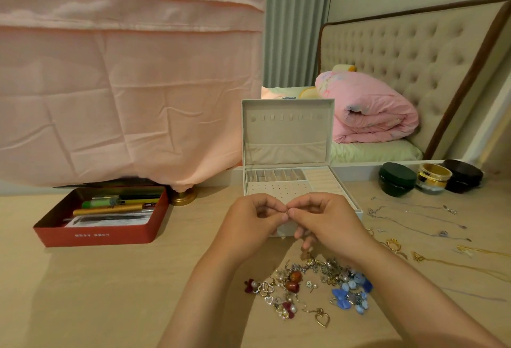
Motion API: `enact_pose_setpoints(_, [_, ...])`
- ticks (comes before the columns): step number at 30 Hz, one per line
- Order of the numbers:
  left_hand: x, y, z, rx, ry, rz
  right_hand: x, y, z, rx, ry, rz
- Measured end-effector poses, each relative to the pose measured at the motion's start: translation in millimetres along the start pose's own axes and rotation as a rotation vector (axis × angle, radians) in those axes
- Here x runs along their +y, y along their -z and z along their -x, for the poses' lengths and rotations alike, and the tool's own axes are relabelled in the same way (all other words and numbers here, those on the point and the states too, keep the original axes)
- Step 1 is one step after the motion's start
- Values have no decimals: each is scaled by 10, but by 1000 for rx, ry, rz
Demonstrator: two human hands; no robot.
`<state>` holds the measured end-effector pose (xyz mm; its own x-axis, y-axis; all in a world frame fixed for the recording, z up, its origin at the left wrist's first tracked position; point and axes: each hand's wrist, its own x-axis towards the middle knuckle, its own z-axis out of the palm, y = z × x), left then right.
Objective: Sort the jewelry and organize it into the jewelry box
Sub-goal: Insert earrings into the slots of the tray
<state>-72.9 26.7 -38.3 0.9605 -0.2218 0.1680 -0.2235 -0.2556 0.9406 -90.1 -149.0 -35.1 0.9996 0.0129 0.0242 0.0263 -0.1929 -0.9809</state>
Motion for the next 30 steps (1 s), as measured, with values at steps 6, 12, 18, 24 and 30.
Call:
enact_pose_setpoints(6, [163,-103,-275,11,-92,-120,-198,193,-243,67,79,113])
enact_pose_setpoints(12, [332,-115,-750,27,-110,-477,-326,616,-940,131,180,501])
enact_pose_setpoints(18, [207,-190,-1158,-154,-138,-899,-163,571,-1454,-40,195,801])
enact_pose_setpoints(24, [97,-198,-1235,-329,-95,-966,-160,579,-1593,-90,234,1082])
enact_pose_setpoints(30, [52,-194,-1278,-380,-75,-979,-131,644,-1634,-135,230,1060])
